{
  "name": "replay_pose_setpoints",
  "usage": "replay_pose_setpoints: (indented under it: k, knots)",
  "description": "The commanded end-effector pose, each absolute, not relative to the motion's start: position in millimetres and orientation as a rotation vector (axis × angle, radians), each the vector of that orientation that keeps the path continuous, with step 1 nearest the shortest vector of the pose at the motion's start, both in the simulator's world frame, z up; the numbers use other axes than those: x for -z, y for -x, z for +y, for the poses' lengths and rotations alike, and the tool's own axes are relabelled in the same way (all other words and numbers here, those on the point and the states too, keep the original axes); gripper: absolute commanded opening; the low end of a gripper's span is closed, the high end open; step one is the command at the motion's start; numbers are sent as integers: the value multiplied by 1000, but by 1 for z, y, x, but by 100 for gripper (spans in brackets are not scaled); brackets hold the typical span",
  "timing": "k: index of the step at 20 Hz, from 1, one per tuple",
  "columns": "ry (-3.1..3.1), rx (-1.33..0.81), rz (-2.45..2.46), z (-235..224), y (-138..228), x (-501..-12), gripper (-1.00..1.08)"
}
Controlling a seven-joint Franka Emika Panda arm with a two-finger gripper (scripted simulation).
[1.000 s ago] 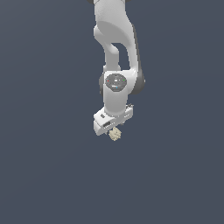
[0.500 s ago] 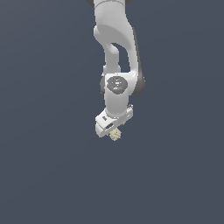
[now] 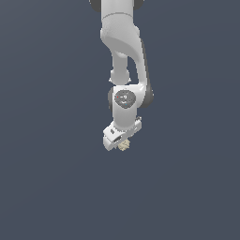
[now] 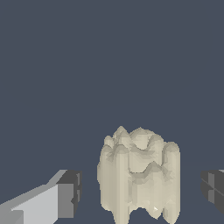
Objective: Pick up the object and move it to a goal position.
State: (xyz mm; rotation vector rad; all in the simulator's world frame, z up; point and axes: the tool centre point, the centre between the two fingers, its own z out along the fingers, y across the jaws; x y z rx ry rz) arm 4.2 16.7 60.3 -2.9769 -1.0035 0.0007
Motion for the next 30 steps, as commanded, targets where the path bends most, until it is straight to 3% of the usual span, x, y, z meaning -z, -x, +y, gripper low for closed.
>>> replay_pose_setpoints:
  k: [1,6,7,20,30]
  knots:
    - [2976,0,-1005,17,-4,-49,100]
    - [2976,0,-1006,17,-5,-42,100]
    - [2976,0,-1006,17,-5,-42,-100]
    - [2977,1,-1005,18,-7,-43,-100]
    - [2977,1,-1005,49,-32,-56,-100]
